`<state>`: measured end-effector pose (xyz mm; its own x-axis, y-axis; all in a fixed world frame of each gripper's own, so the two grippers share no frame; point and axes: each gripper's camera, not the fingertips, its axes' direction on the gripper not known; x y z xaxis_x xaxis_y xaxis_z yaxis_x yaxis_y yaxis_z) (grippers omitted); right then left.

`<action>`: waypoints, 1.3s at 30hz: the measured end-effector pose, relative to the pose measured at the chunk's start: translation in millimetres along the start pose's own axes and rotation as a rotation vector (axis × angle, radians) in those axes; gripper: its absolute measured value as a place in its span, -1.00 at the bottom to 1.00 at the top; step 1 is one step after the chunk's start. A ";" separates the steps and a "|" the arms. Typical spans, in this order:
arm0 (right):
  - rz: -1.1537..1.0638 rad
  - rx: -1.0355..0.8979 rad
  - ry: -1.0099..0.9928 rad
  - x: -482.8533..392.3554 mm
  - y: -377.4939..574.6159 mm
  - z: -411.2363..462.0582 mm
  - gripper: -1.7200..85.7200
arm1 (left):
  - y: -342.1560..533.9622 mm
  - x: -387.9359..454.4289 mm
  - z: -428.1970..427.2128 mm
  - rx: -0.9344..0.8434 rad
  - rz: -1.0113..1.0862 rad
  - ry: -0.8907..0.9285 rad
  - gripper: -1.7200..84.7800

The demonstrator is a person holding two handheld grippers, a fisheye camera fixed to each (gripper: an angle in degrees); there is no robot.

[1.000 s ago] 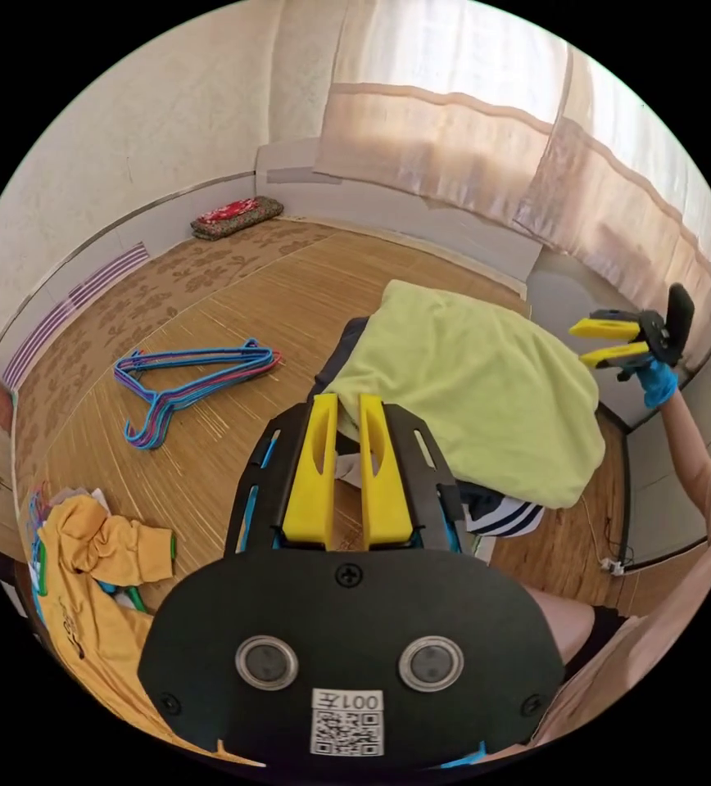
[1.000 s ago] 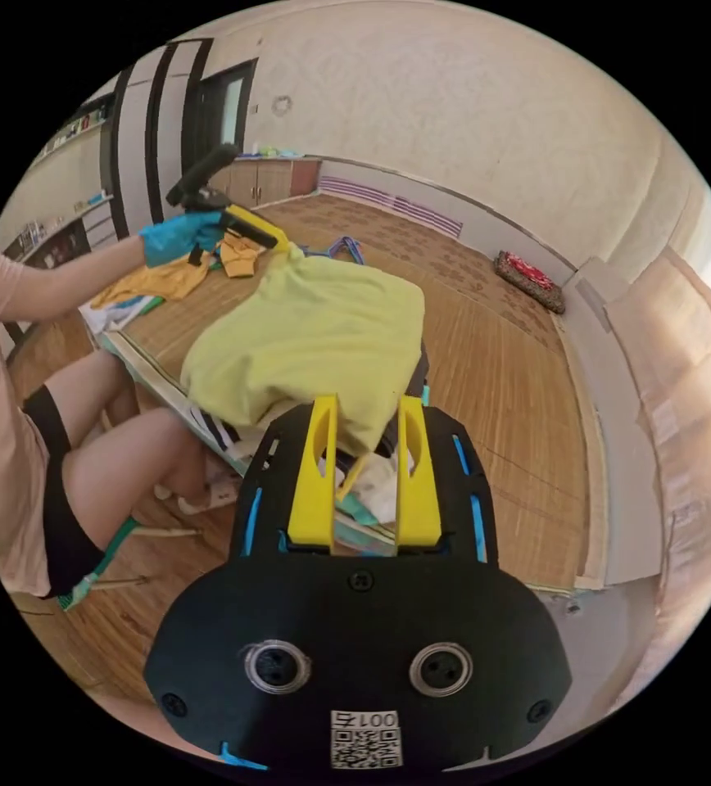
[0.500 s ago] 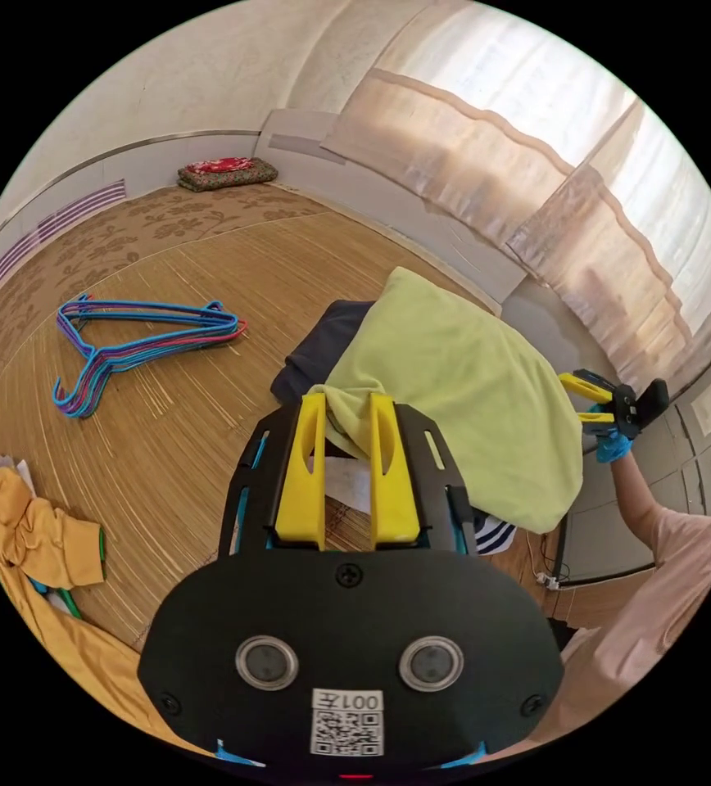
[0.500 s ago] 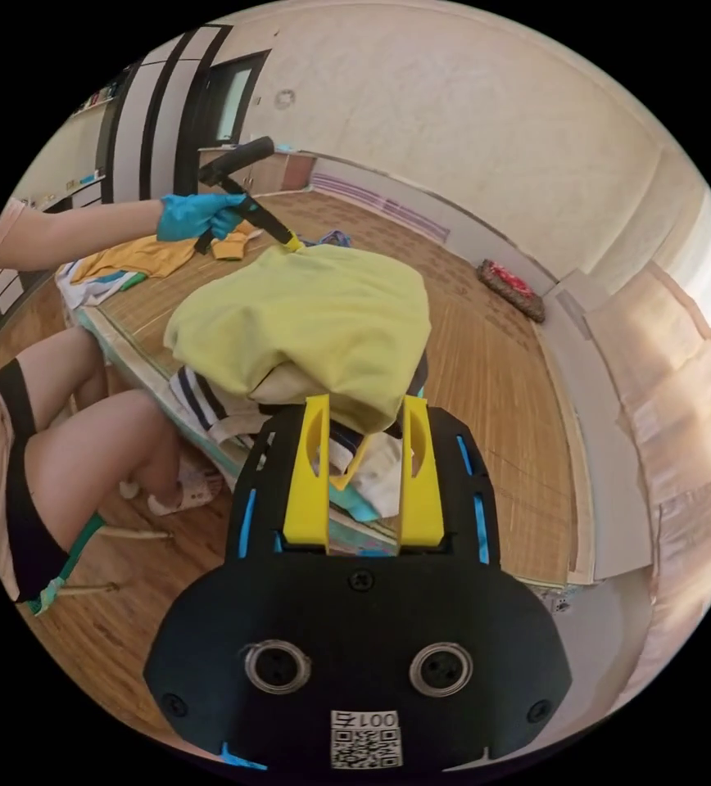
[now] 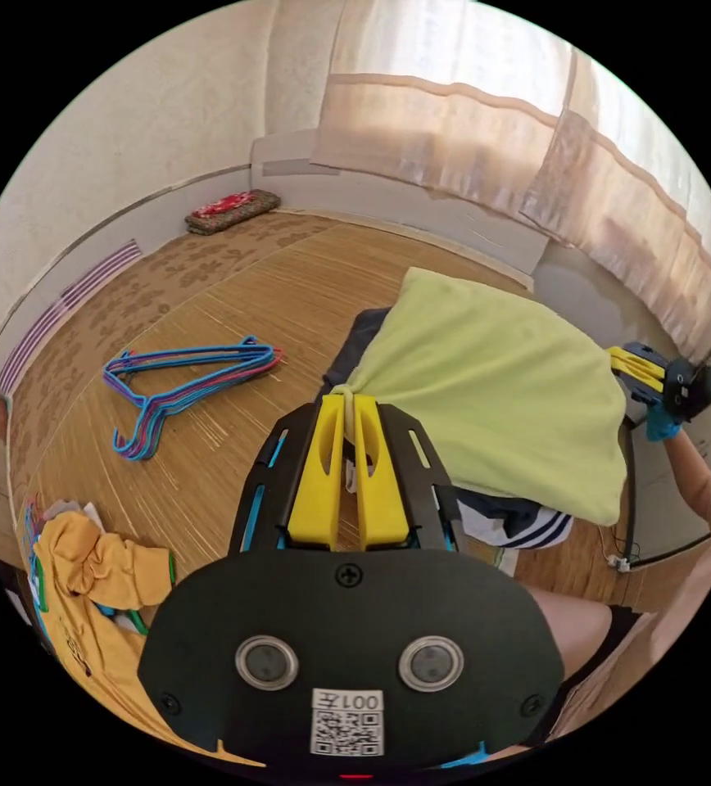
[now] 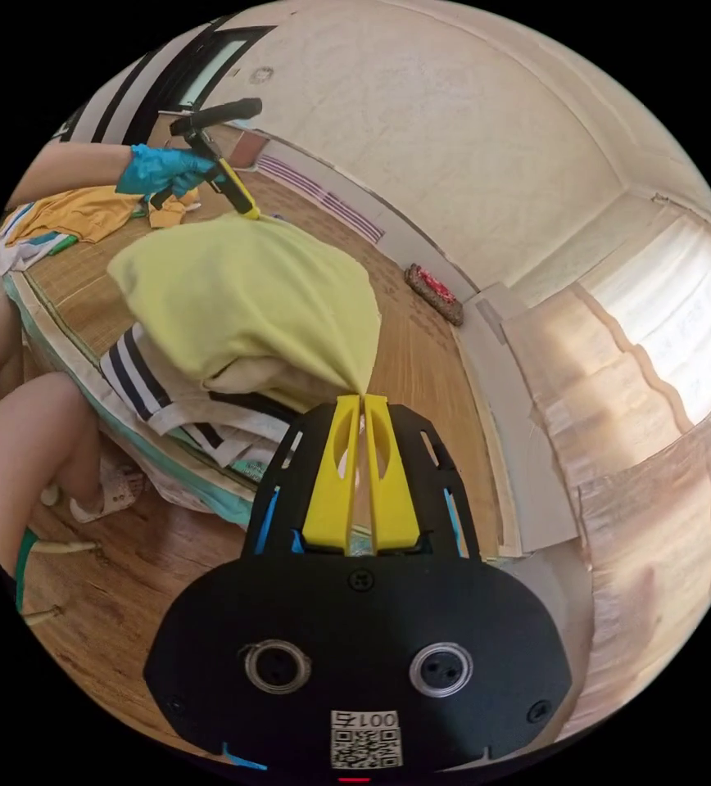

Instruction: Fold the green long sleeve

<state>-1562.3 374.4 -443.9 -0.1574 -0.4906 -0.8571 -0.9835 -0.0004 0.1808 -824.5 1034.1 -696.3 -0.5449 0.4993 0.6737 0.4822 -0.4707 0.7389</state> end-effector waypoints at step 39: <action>0.132 0.014 -0.022 -48.7 8.7 -34.9 -0.89 | 231.9 178.3 -36.6 0.136 -0.125 0.304 -0.96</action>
<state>-1560.2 367.9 -383.8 -0.2868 -0.4668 -0.8366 -0.9554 0.0752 0.2856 -835.0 987.4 -405.4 -0.7747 0.2979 0.5578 0.4750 -0.3081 0.8243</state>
